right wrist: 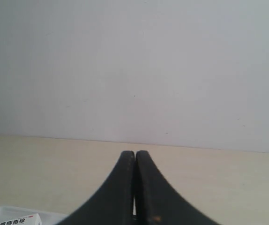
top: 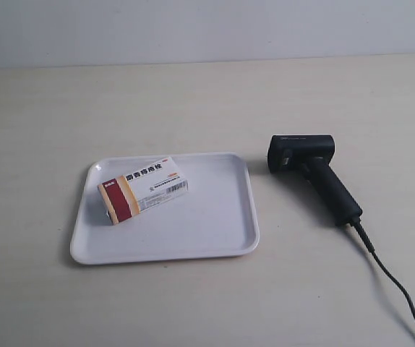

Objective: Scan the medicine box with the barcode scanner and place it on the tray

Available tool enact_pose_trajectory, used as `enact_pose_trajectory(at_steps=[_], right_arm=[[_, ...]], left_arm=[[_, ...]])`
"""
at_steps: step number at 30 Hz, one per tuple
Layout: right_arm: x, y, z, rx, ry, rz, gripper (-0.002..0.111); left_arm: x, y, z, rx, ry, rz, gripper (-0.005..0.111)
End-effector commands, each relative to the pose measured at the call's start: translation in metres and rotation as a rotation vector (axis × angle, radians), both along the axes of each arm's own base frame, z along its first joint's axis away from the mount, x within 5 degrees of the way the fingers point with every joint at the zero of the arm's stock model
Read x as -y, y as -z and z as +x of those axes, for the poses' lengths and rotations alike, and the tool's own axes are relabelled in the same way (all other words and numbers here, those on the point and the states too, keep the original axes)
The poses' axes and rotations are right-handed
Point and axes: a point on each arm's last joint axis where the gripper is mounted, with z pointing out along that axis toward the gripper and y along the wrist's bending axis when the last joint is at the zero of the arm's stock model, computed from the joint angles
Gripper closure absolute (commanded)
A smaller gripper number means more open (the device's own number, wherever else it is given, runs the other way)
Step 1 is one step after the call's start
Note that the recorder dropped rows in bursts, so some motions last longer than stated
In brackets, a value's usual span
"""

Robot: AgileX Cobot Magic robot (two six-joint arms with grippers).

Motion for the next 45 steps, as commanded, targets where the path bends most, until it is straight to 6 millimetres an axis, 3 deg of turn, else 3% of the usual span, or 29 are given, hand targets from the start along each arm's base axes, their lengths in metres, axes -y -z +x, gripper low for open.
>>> enact_pose_trajectory(at_steps=[1, 9, 42, 45], right_arm=[[0.001, -0.001, 0.000, 0.009, 0.005, 0.004, 0.108], [0.001, -0.001, 0.000, 0.009, 0.005, 0.004, 0.108], [0.001, -0.001, 0.000, 0.008, 0.005, 0.004, 0.108], [0.000, 0.014, 0.000, -0.058, 0.002, 0.005, 0.108]], left_arm=[[-0.007, 0.010, 0.000, -0.106, -0.073, -0.066, 0.105], [-0.008, 0.026, -0.001, -0.285, -0.085, -0.054, 0.105], [-0.007, 0.026, -0.001, -0.287, -0.078, -0.042, 0.105], [-0.007, 0.026, -0.001, -0.287, -0.078, -0.042, 0.105]])
